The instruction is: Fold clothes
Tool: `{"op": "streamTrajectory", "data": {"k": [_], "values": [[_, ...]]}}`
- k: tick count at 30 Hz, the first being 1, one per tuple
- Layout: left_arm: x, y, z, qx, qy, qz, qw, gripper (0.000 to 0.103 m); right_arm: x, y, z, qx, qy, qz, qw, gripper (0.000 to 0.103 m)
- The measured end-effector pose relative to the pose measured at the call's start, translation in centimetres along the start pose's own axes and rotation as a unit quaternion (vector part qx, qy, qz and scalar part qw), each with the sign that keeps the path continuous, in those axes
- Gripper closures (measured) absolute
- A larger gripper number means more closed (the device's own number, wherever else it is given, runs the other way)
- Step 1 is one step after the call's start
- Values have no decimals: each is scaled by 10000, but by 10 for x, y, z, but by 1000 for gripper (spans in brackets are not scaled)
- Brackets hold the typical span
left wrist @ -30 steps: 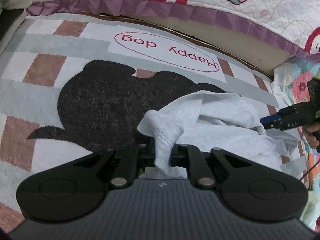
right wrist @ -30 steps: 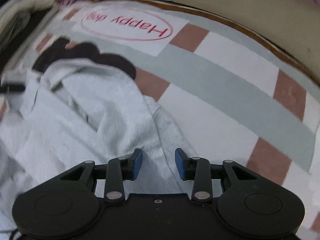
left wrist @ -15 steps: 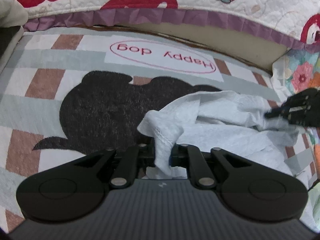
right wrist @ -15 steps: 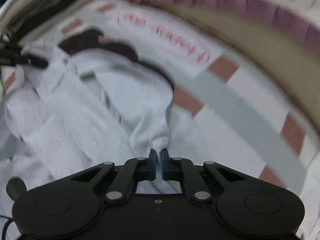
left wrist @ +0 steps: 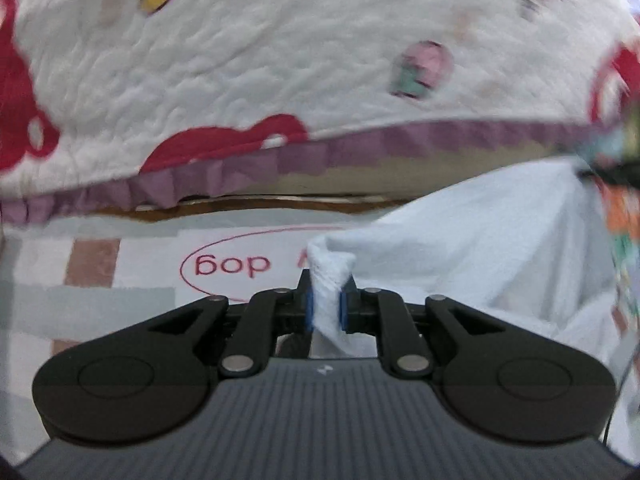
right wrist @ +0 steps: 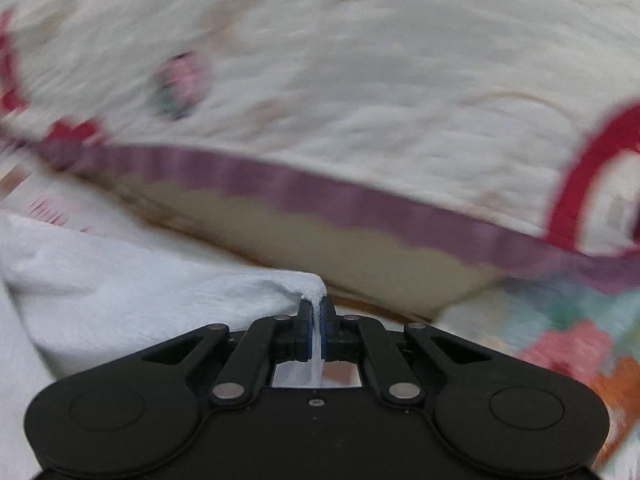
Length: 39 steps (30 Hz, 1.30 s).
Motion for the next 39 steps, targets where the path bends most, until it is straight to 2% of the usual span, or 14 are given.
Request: {"op": "streamTrajectory", "data": {"k": [4, 8, 12, 14, 16, 19, 23, 26, 28, 29, 30, 35, 37, 39], "values": [[-20, 25, -14, -276, 159, 702, 9970, 91, -25, -25, -16, -413, 380, -276, 9980, 99], [-44, 9, -13, -929, 541, 612, 9923, 89, -45, -32, -23, -451, 615, -221, 9968, 99], [-60, -18, -33, -1673, 1051, 859, 9765, 79, -52, -32, -25, -466, 697, -188, 9963, 99], [-66, -28, -48, -1823, 1255, 1029, 9698, 77, -52, -31, -24, -446, 688, -205, 9964, 99], [-69, -34, -63, -1860, 1462, 1180, 9644, 69, -49, -28, -23, -429, 665, -193, 9967, 99], [-72, -39, -81, -1760, 1658, 1450, 9594, 61, -48, -25, -26, -393, 674, -179, 9968, 99], [-77, -47, -94, -1243, 1863, 1261, 9664, 55, -50, -24, -27, -341, 692, -185, 9969, 99], [-77, -52, -99, -1186, 1687, 1281, 9701, 52, -53, -25, -28, -289, 688, -221, 9970, 99], [-74, -53, -104, -1112, 1500, 1271, 9742, 61, -54, -26, -29, -232, 682, -258, 9971, 99], [-73, -55, -105, -1025, 1449, 1120, 9777, 89, -55, -27, -29, -201, 677, -272, 9971, 99], [-72, -57, -104, -950, 1386, 927, 9814, 101, -56, -27, -30, -170, 671, -287, 9972, 99], [-41, -50, -64, -814, 709, 469, 9931, 101, -59, -29, -28, -127, 646, -425, 9969, 99], [-18, -31, -33, -342, 169, 290, 9989, 101, -60, -31, -26, -76, 638, -538, 9965, 99], [0, -10, -7, 160, -288, 96, 9994, 101, -61, -34, -25, 32, 641, -718, 9954, 99]]}}
Point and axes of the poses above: each gripper's, at about its wrist camera, not at the fingertips, and z roughly against the way its jaws point, y to its left, x to its top, the point moved 6 cm from there along -z, roughly the way its jaws point, and after that the axes turned 2 degrees about y, right-handed, at the moved point
